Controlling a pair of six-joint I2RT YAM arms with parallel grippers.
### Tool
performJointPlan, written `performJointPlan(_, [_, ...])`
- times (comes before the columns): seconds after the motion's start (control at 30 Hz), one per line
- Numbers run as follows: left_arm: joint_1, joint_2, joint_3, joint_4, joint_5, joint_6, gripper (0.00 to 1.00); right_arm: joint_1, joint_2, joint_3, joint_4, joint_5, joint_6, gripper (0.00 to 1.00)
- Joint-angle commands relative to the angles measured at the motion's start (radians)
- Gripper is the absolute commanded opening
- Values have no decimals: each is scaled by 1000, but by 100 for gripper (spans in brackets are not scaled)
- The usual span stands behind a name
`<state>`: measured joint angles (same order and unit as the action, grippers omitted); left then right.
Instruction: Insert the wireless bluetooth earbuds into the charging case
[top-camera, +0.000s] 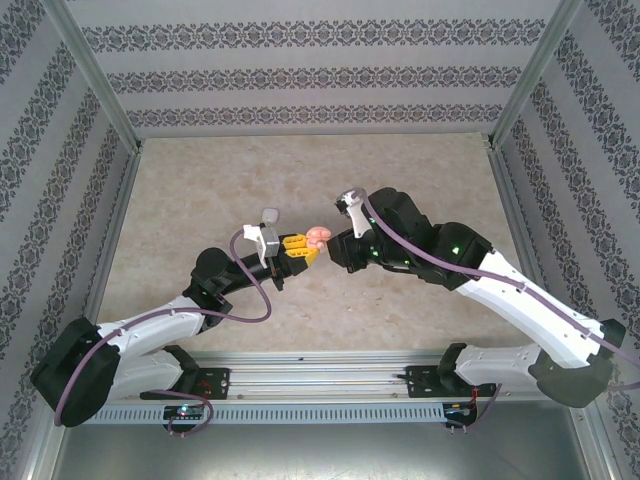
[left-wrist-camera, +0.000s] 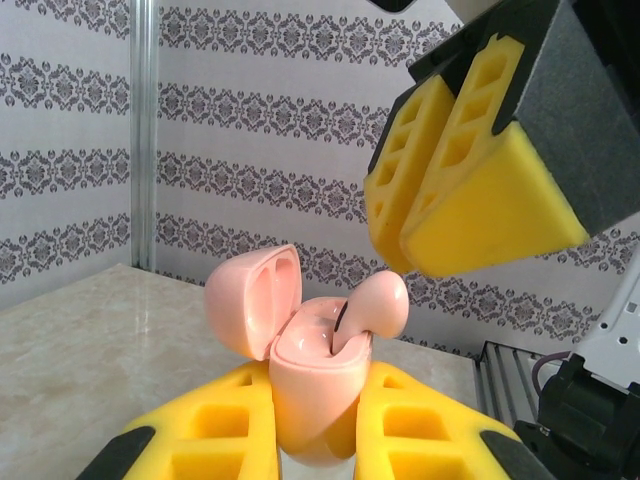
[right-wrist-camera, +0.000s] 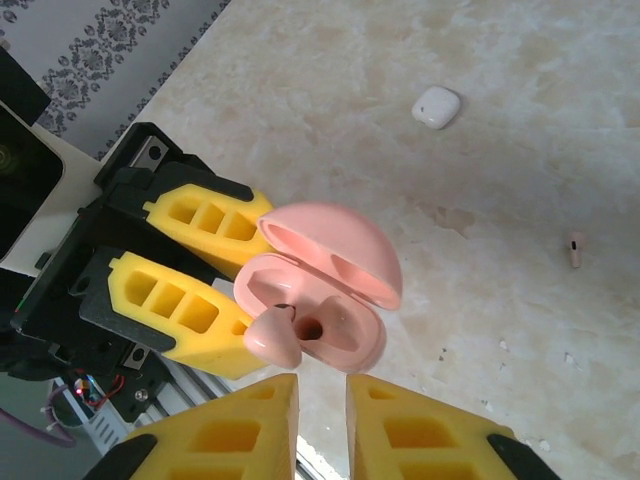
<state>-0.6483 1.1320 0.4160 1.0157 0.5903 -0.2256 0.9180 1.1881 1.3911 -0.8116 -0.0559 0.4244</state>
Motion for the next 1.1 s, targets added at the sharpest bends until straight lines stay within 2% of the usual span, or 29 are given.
performJointPlan(0.0, [-2,-26,32,6,10,-38,0,-5,19,6,26,-43,15,18])
performJointPlan(1.07, [-3,-50,32,-36,11,-56,0,-37,47,1,81,-111,78,17])
